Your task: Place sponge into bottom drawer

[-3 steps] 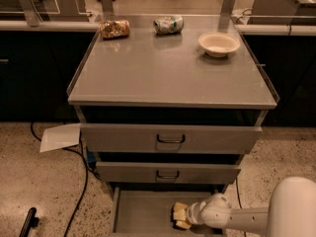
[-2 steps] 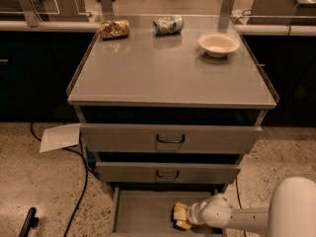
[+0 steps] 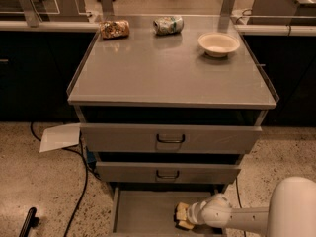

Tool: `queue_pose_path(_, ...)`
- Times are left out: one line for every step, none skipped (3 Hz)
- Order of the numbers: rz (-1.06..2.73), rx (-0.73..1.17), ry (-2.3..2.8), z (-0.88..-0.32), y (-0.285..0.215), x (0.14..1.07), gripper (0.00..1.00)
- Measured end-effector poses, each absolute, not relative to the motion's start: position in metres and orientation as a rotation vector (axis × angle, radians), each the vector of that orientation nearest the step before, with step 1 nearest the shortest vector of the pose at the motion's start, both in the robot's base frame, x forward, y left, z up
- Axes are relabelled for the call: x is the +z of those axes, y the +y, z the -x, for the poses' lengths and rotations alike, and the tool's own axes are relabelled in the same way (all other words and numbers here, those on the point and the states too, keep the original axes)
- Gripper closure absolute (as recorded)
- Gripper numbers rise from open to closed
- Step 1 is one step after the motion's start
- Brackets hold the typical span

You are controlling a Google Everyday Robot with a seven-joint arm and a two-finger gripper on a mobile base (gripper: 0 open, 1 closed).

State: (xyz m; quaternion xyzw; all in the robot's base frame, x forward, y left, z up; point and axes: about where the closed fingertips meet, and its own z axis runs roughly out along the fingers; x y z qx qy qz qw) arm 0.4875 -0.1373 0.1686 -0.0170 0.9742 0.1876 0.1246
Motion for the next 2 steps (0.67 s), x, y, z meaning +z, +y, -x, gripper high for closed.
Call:
queue_pose_path(0.05, 0.547, 2.839, -0.4875, -0.1373, 0.1686, 0.13)
queue_pose_path(0.05, 0.547, 2.839, -0.4874, -0.1372, 0.1685, 0.0)
